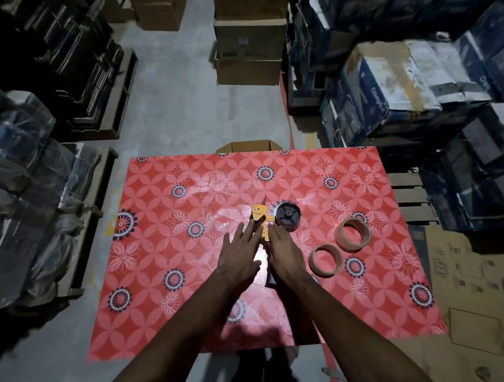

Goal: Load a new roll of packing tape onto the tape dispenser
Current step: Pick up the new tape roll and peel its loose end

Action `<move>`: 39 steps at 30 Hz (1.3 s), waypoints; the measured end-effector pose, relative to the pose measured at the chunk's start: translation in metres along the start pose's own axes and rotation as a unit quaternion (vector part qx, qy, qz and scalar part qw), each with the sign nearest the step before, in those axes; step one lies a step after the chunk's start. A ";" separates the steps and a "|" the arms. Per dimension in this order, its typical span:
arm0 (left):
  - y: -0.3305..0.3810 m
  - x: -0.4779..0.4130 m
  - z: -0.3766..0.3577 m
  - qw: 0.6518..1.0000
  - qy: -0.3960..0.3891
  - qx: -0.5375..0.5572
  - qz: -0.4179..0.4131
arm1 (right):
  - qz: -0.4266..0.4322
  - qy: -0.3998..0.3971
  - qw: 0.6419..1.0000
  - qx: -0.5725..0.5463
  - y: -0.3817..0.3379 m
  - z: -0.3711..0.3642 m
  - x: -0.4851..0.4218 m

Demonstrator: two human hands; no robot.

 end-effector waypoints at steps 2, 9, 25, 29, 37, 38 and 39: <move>0.003 0.003 0.007 1.000 0.011 0.013 0.005 | 0.012 0.023 1.000 0.000 -0.002 0.011 0.003; 0.031 0.016 0.041 0.993 0.078 0.081 -0.028 | -0.002 0.140 0.987 -0.074 0.005 0.083 0.033; 0.167 -0.057 0.008 0.982 -0.011 0.176 -0.074 | -0.191 0.051 0.978 -0.062 0.225 0.119 0.044; 0.173 -0.084 -0.027 0.977 -0.066 0.202 -0.010 | -0.152 -0.033 0.986 -0.059 0.241 0.094 0.031; 0.192 -0.119 -0.052 0.986 -0.074 0.149 0.005 | -0.103 -0.035 0.993 -0.046 0.250 0.061 0.016; 0.196 -0.121 -0.054 0.987 -0.081 0.141 0.002 | -0.097 -0.025 0.994 -0.034 0.250 0.061 0.013; 0.199 -0.123 -0.058 0.987 -0.090 0.136 0.000 | -0.090 -0.027 0.995 -0.021 0.250 0.061 0.011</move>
Point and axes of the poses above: each hand's wrist, its own x-axis away from the middle knuckle, its own z-axis out of the back of the hand, y = z × x, the point moved 10 cm from there along -x, towards the middle knuckle, and after that the axes turned 12 degrees about x, right-handed, at the moved point
